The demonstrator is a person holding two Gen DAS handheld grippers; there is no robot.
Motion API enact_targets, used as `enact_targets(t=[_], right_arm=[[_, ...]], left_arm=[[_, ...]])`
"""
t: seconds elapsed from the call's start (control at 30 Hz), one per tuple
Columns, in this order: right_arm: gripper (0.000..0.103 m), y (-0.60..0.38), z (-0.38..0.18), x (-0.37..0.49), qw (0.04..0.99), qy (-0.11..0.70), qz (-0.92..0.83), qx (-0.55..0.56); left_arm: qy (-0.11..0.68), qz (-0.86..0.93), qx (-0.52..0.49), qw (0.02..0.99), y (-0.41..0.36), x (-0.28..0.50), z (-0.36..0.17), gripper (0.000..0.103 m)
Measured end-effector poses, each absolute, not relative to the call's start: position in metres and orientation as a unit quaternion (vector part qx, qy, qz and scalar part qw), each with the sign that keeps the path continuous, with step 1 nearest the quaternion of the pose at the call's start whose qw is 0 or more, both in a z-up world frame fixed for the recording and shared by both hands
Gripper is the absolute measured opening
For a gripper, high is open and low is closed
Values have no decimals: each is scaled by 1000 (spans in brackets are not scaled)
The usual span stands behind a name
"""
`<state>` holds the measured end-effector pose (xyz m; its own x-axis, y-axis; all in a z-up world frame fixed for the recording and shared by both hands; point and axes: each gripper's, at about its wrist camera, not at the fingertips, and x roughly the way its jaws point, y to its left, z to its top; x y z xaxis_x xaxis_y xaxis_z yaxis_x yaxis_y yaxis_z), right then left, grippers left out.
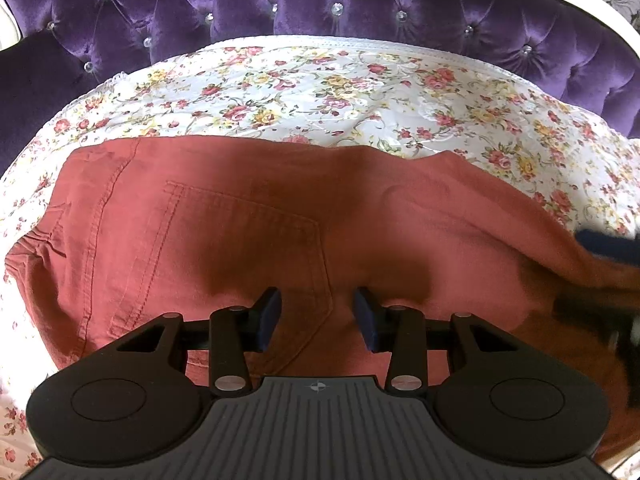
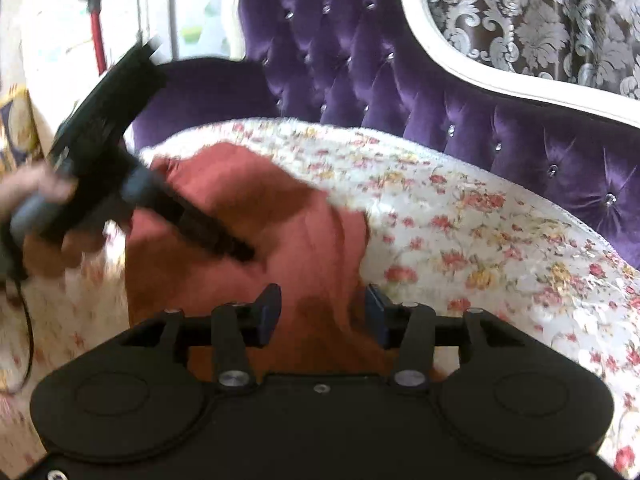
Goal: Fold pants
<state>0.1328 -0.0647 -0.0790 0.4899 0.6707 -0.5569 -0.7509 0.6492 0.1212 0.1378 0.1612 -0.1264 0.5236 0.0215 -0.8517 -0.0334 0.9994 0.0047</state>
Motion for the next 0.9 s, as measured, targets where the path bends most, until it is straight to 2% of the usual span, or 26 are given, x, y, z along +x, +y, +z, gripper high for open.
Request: enact_targets(t=[0.23, 0.33, 0.37, 0.4, 0.6, 0.7, 0.9], right_arm=[[56, -66, -90, 201, 836, 368, 404, 45], [54, -49, -96, 206, 820, 383, 422, 52], [38, -41, -98, 204, 816, 384, 429, 46], [11, -35, -97, 201, 815, 384, 433, 37], [11, -4, -84, 129, 862, 278, 412, -93], [12, 10, -96, 110, 866, 269, 399, -135], [13, 15, -106, 105, 873, 264, 380, -153]], left_arm=[[488, 13, -9, 872, 163, 139, -126, 40], [489, 13, -7, 872, 162, 139, -126, 40], [490, 12, -6, 871, 162, 140, -125, 40], [492, 11, -6, 870, 163, 141, -124, 40], [464, 22, -23, 885, 176, 152, -86, 40], [456, 10, 1, 890, 166, 167, -70, 42], [461, -55, 104, 880, 120, 182, -68, 52]])
